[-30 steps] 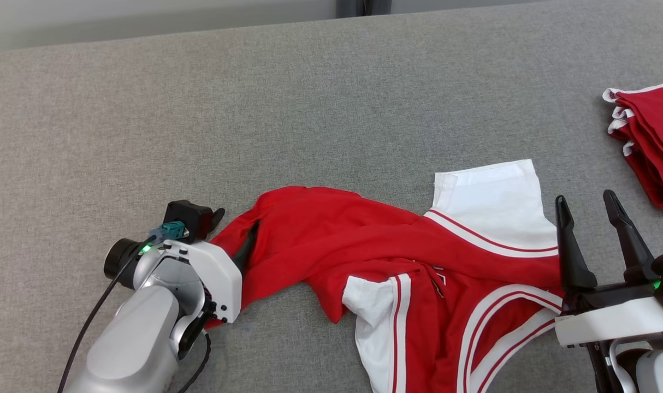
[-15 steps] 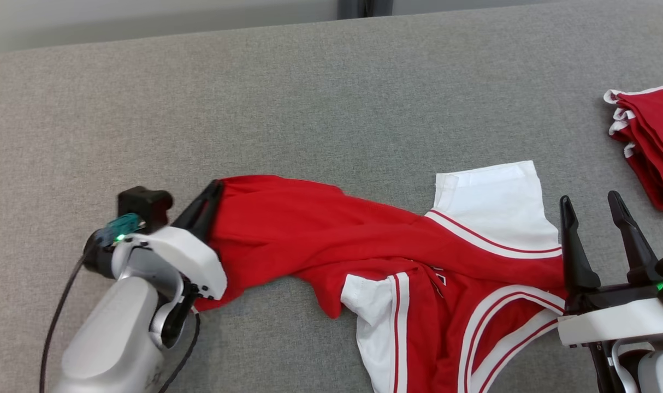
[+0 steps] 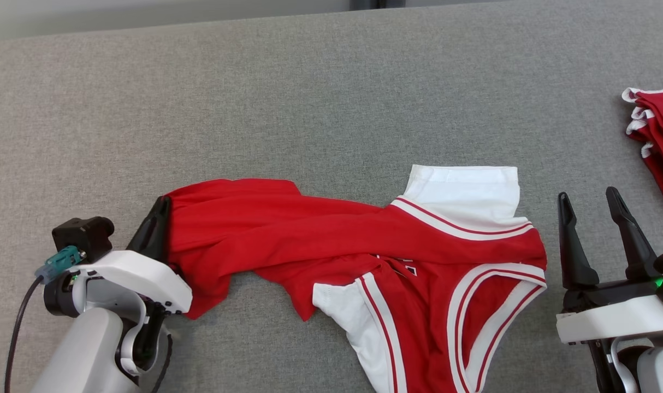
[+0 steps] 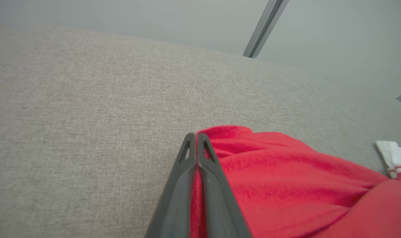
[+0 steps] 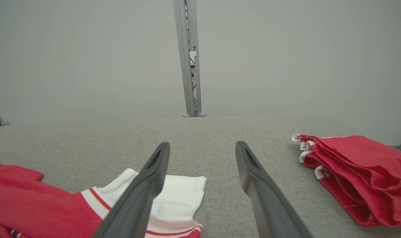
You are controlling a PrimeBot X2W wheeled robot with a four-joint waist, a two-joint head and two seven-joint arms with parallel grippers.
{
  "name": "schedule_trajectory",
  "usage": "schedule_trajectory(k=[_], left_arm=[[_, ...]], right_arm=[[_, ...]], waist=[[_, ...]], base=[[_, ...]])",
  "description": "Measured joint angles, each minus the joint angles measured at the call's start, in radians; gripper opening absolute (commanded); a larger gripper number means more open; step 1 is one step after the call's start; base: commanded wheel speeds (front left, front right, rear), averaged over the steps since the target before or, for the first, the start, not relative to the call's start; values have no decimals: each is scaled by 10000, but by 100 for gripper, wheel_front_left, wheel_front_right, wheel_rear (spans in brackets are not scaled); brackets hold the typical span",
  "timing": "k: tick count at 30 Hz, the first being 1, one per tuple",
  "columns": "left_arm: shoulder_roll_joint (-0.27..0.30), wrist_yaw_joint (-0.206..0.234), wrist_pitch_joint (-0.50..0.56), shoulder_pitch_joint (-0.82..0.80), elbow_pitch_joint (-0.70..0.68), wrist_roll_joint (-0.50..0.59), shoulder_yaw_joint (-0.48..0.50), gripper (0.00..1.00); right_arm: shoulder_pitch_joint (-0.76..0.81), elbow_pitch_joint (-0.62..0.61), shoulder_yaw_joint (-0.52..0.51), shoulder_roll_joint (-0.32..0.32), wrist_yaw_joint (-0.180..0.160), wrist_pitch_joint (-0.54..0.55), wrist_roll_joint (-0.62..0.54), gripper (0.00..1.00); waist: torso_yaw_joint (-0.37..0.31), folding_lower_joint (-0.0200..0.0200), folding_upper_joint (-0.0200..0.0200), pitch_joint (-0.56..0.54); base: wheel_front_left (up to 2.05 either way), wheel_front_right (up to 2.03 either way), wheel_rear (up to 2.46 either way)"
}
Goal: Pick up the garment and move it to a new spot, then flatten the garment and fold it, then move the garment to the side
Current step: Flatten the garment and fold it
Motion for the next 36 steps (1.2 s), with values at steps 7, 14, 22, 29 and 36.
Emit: schedule_trajectory(k=[7,14,22,29,36], left_arm=[[-337,270,-1170,24,10,84,217,100],[-364,1260,-1795,669,-1093,878,1049,100],[-401,1563,-1835,2241,-2591,1661,1661,100],[-585,1639,-1835,3289,-3120,1801,1645,100],[-650,1578,-1835,3523,-3246,1797,1544,100]], right_arm=[[-116,-4,-10,-12,0,-2,4,100],[-62,-65,-100,12,0,-17,-92,100],[134,-173,-90,6,0,46,-203,100],[481,-240,-98,-21,0,180,-253,100],[654,-349,-171,-81,0,324,-251,100]], waist=[[-71,0,0,0],[28,0,0,-204],[149,0,0,-624],[262,0,0,-1053],[317,0,0,-1262]], base=[[0,0,0],[0,0,0],[0,0,0],[0,0,0],[0,0,0]])
